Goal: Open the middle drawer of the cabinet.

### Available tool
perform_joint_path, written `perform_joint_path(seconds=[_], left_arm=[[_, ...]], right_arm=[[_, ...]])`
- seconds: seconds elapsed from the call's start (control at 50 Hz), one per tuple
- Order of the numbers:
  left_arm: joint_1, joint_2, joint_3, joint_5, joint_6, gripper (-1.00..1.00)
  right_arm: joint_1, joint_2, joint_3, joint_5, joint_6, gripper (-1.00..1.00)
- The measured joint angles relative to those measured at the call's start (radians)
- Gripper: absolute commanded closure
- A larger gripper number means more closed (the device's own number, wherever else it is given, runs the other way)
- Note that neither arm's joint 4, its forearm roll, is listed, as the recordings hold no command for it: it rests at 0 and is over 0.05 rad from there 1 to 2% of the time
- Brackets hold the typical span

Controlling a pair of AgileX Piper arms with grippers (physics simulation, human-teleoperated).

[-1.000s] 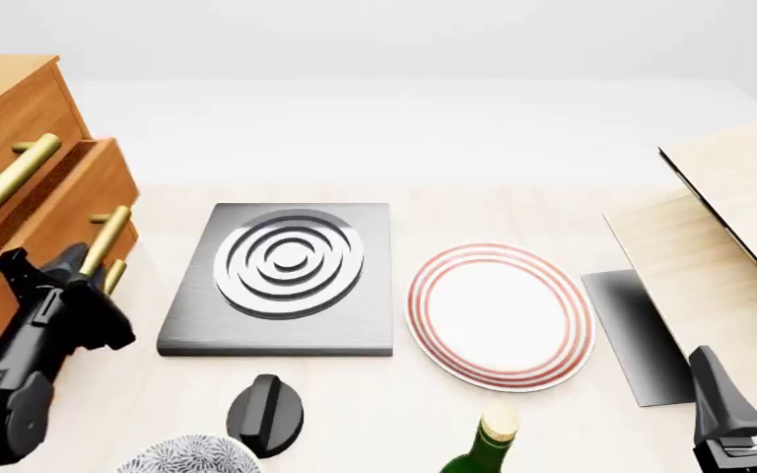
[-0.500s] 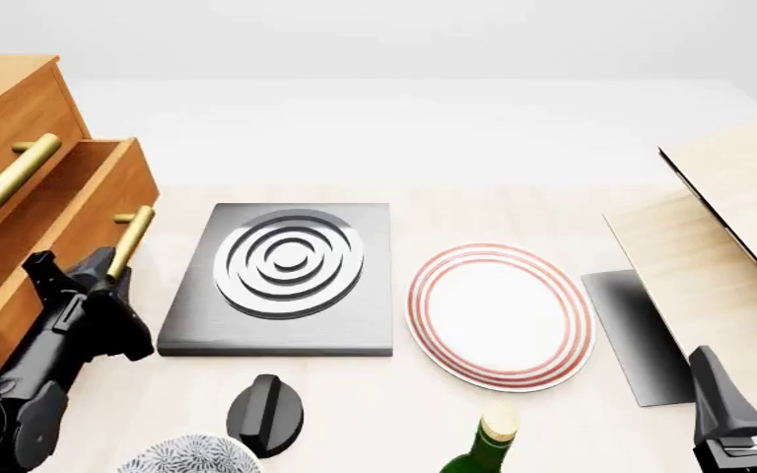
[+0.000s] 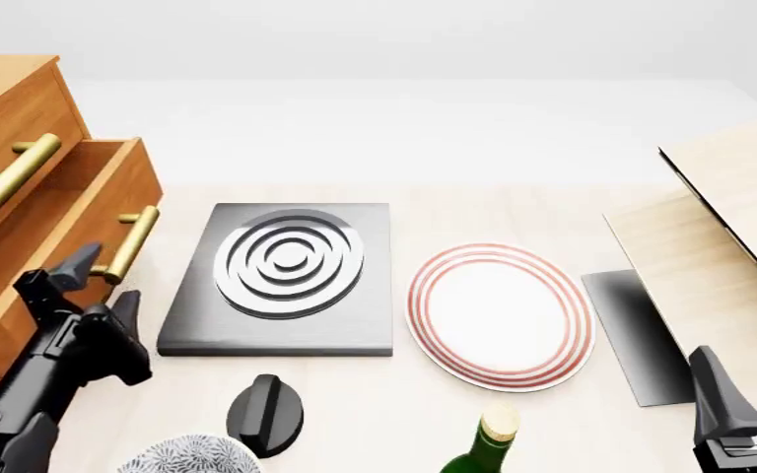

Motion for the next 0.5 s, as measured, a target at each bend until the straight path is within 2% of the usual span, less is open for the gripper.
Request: perform_joint_path(seconds=[0.18, 0.24, 0.38, 0.5], left_arm=[[-0.022, -0.094, 0.082, -0.009, -0.031, -1.00], [-0.033, -0.150, 0.099, 0.028, -0.052, -1.00], [-0.078, -0.464, 0.107, 0.347, -0.150, -1.00], [-0.159, -0.649, 0.032, 0.663, -0.310, -1.00]], right_arm=[[0.000, 0.000, 0.000, 0.000, 0.000, -1.00], [0.000, 0.000, 0.000, 0.000, 0.000, -1.00], [0.000, 0.000, 0.000, 0.000, 0.000, -1.00], [0.000, 0.000, 0.000, 0.000, 0.000, -1.00]])
